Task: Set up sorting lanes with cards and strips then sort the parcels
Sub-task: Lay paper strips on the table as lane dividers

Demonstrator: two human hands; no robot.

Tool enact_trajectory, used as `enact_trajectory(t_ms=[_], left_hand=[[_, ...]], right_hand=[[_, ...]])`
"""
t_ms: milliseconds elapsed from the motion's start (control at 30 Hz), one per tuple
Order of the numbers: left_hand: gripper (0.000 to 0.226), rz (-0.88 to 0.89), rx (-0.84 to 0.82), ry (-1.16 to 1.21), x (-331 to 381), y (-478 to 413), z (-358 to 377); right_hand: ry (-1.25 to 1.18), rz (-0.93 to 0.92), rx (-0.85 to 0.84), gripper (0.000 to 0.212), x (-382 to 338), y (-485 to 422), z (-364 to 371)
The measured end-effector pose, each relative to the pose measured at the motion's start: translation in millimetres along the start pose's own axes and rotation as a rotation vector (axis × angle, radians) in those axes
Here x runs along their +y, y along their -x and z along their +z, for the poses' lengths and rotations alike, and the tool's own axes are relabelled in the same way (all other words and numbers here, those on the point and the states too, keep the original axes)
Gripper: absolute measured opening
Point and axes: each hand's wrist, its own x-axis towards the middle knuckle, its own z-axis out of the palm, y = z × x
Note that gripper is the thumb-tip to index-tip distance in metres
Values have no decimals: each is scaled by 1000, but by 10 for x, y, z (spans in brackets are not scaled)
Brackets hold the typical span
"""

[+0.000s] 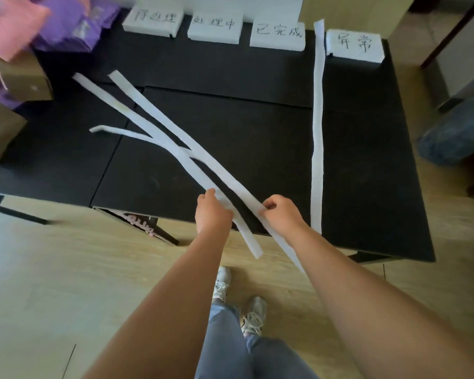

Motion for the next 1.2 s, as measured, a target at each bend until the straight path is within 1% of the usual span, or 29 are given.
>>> enact_trajectory(t_ms=[67, 167, 267, 333, 433, 533, 600, 667, 733, 800, 900, 967, 1033, 1100, 1200], left_hand=[[57, -12, -7, 88, -31, -30, -18], [47, -133, -41, 300, -23, -97, -72], [55, -282, -115, 517, -24, -177, -138], [57, -320, -174, 615, -33, -210, -178], [52, -341, -241, 728, -27, -236, -245], [44, -375, -249, 851, -12, -282, -313], [33, -410, -245, 919, 7, -332, -384], [28, -438, -253, 989, 35, -422, -493], [39, -468, -237, 1022, 93, -543, -648], [50, -491, -183, 977, 175, -673, -842], [52, -419, -127, 898, 330, -880, -1214], [46, -339, -112, 877, 417, -1079, -1514], [35, -217, -133, 869, 517, -1308, -1832], [31, -100, -163, 821, 644, -1523, -2162], [38, 81, -195, 699, 834, -1834, -2638]], right_hand=[[-20, 0, -29, 15, -44, -14, 59], [-51, 13, -56, 12, -126, -56, 166], [-29, 16, -60, 18, -199, -92, 278], [-27, 12, -76, 25, -224, -107, 329], [-37, -5, -105, 31, -262, -108, 356], [-29, -27, -113, 32, -326, -93, 327], [-49, -39, -178, 34, -385, -79, 287], [-48, -47, -279, 36, -465, -60, 236], [5, -48, -365, 36, -567, -42, 190], [48, -60, -403, 33, -676, -45, 169], [105, -101, -415, 29, -876, -89, 200], [141, -127, -425, 27, -1059, -147, 271], [146, -132, -417, 27, -1288, -226, 383], [108, -123, -402, 29, -1566, -312, 541], [-16, -112, -382, 30, -2051, -435, 857]])
